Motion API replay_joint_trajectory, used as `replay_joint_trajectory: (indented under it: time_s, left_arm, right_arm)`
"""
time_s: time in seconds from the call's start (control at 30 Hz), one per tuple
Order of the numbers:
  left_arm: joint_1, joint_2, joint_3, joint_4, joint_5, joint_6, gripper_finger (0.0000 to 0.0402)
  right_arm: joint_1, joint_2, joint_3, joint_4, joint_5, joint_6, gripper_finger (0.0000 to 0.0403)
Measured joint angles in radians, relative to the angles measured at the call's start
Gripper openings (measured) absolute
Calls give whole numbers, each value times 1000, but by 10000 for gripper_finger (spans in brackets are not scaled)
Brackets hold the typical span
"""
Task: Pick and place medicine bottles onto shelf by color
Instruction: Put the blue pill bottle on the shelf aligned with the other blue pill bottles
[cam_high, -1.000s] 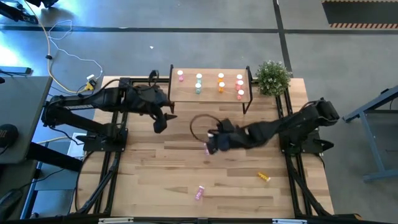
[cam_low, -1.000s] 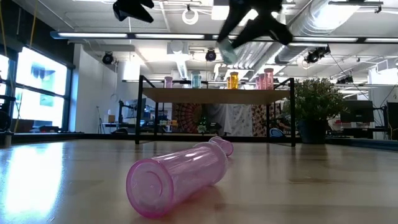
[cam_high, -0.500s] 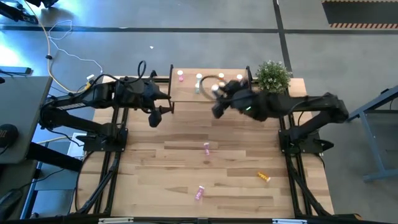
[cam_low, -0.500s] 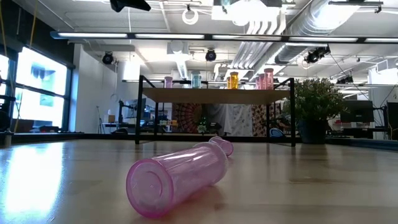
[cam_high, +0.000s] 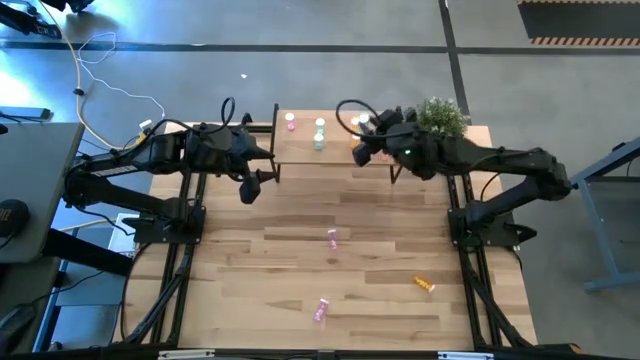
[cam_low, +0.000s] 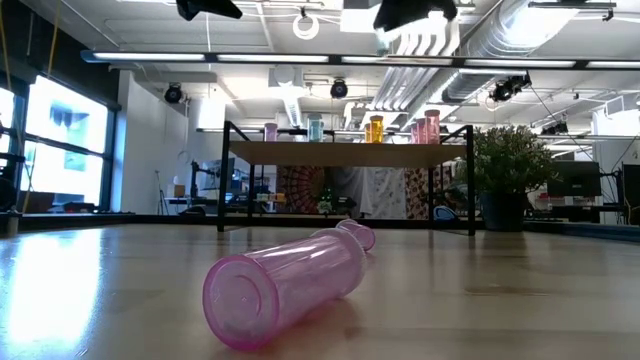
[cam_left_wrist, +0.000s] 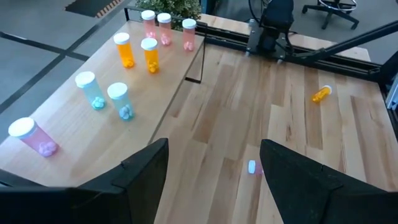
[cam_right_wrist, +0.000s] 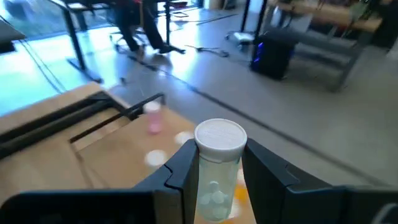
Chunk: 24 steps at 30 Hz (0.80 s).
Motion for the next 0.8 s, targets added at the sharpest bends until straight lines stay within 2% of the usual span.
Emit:
replay_joint_trajectory:
  time_s: [0.13, 0.33, 0.5, 0.6, 0.7, 0.8]
  left_arm:
    - [0, 0, 0, 0, -2, 0, 245]
    - [0, 0, -1, -2, -2, 1, 245]
    - [0, 0, -1, -2, 1, -1, 245]
    - [0, 0, -1, -3, 1, -1, 245]
    - [0, 0, -1, -3, 0, -8, 245]
    - [0, 0, -1, -3, 0, -8, 245]
  right_arm:
    - [-18, -23, -154, 195, -109, 45, 97]
    - [-22, -30, -380, 606, -272, -30, 97]
    - [-23, -7, -534, 925, -322, -125, 97]
    - [-29, 16, -577, 1011, -357, -178, 97]
    - [-43, 52, -582, 1026, -423, -200, 97]
    - [-53, 99, -558, 1023, -436, -205, 97]
